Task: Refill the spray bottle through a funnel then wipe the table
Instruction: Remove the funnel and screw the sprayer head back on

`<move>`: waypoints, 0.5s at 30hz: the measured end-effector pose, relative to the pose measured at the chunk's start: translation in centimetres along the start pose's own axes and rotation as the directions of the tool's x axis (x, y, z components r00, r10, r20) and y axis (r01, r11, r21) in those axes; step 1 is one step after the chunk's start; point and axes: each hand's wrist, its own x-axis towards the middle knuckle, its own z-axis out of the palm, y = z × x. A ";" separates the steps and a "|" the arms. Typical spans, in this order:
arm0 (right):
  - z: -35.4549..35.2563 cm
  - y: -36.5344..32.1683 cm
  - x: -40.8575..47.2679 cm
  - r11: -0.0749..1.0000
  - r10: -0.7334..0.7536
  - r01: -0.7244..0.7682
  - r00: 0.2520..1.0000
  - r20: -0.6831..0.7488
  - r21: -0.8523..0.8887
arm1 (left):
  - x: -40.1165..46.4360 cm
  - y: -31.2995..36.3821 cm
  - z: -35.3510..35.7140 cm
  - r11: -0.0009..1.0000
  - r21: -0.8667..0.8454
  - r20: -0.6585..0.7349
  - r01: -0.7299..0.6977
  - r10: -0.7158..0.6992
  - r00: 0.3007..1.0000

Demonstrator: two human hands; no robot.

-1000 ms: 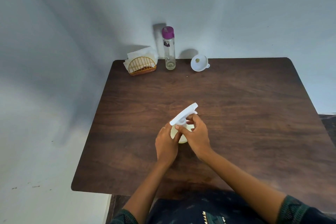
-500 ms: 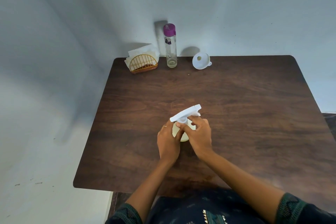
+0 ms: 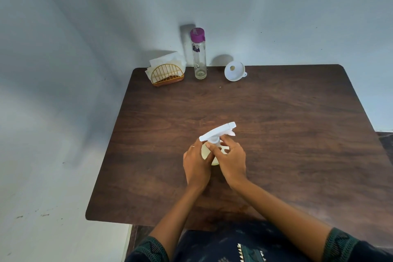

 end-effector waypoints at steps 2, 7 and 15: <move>-0.6 -0.1 -0.4 0.996 0.021 -0.022 1.000 0.011 0.087 | 0.1 0.1 -0.2 1.000 -0.012 -0.006 0.005 -0.005 1.000; -1.4 0.5 -1.3 0.983 0.029 -0.014 0.996 -0.081 0.183 | 0.2 0.2 -0.4 0.998 -0.019 0.018 0.062 -0.062 0.998; -0.3 -0.1 0.4 0.987 -0.152 0.154 0.988 -0.040 0.044 | -1.5 2.3 -0.8 0.999 0.036 -0.007 0.022 -0.022 1.000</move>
